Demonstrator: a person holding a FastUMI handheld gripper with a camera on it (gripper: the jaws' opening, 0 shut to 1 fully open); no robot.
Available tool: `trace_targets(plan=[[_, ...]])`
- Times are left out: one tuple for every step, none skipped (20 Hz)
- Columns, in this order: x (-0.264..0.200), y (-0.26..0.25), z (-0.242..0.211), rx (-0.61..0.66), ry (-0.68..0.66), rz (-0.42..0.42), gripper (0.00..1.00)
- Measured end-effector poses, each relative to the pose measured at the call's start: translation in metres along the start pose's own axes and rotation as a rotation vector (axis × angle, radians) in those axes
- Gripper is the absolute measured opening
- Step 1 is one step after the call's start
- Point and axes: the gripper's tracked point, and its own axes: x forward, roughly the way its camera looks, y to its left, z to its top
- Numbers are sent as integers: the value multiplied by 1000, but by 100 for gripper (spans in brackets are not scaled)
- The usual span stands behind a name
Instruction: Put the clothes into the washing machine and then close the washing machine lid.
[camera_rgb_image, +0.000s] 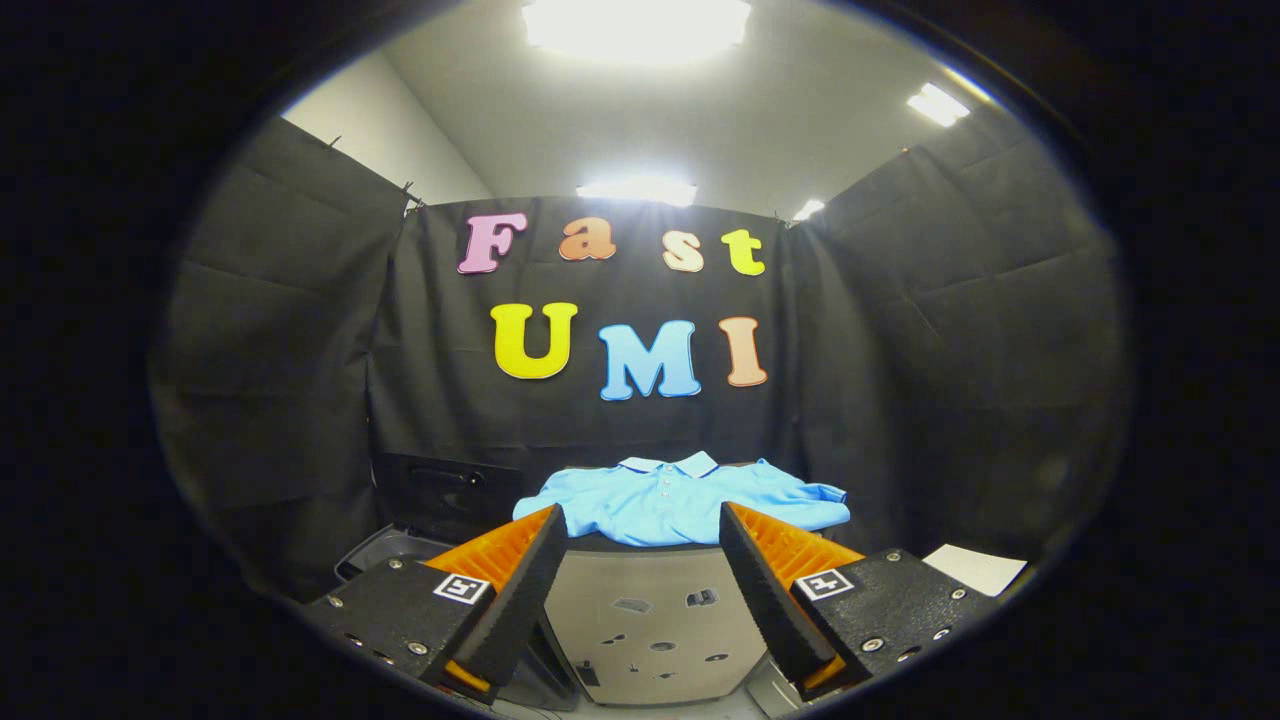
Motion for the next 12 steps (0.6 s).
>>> trace_targets(plan=[[-1, 0, 1, -2, -3, -2, 95], [-1, -1, 2, -3, -5, -5, 95], [-1, -1, 3, -3, -5, -9, 95], [-1, -1, 2, 0, -6, -12, 95], [-1, -1, 3, 4, -6, -15, 95], [0, -1, 4, 5, -6, -19, 95], [0, 1, 5, 4, -8, -23, 95], [1, 2, 7, -2, -9, -26, 95], [3, 3, 9, -8, -10, -32, 95], [4, 2, 12, -9, -17, -37, 95], [4, 2, 17, -10, -25, -40, 95], [7, 2, 19, -12, -28, -45, 95]])
